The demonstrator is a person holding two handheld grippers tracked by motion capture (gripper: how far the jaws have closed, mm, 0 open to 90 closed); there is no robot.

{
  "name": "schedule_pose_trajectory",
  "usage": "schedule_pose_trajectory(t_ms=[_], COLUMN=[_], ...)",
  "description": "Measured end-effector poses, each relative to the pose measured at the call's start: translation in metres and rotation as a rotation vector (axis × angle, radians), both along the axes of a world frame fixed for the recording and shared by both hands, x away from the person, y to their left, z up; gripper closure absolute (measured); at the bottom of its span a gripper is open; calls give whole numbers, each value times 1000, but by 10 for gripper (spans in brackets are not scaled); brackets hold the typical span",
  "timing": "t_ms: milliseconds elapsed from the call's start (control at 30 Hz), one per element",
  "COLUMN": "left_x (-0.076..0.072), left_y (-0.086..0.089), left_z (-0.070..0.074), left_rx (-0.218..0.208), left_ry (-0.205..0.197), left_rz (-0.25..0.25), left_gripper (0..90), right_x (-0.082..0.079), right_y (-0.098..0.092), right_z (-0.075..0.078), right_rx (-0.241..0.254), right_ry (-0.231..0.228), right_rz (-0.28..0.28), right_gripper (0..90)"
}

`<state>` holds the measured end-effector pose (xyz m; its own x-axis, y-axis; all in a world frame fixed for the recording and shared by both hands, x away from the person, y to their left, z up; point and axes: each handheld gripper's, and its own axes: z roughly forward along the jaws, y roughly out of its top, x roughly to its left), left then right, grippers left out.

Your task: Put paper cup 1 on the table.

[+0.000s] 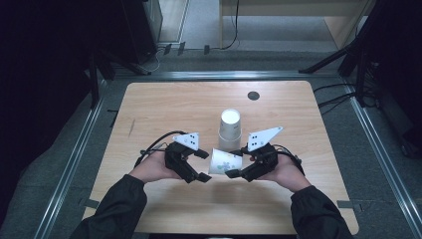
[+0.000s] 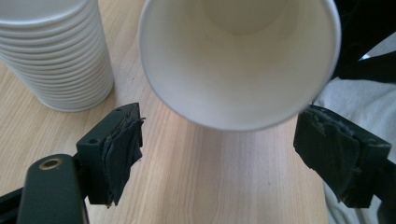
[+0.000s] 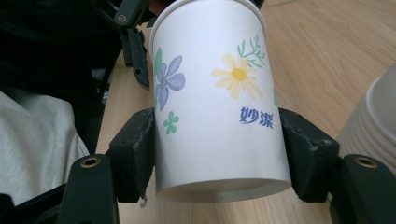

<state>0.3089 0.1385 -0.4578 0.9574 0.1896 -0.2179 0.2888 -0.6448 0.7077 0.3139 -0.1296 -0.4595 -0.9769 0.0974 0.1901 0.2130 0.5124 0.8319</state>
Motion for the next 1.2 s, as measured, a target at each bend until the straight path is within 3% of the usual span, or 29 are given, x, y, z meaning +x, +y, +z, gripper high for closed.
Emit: schedule_pose_trajectory(t_ms=[267, 500, 900, 933, 1000, 1033, 1100, 1200], left_x=[0, -3, -4, -3, -2, -2, -3, -3], left_y=[-1, -1, 0, 0, 1, 2, 5, 6], left_z=[3, 5, 7, 11, 13, 16, 23, 27], left_rx=[-65, -80, -48, -21, -18, -19, 17, 48], left_ry=[-5, -30, -46, -59, -58, -55, -91, -96], left_rz=[7, 7, 6, 15, 15, 19, 25, 25], left_gripper=[165, 214, 253, 253, 253, 253, 255, 259], right_x=[0, 0, -1, 0, 1, 1, 2, 2], right_y=[7, 13, 17, 17, 17, 17, 16, 16], right_z=[-2, -4, -5, -4, -4, -4, -5, -6], right_rx=[-11, -5, -19, -19, -16, -16, -27, -42], right_ry=[13, 14, 21, 16, 27, 27, 30, 31], right_rz=[23, 34, 27, 14, 6, 6, -5, -7], right_gripper=[343, 343, 327, 281, 261, 261, 247, 245])
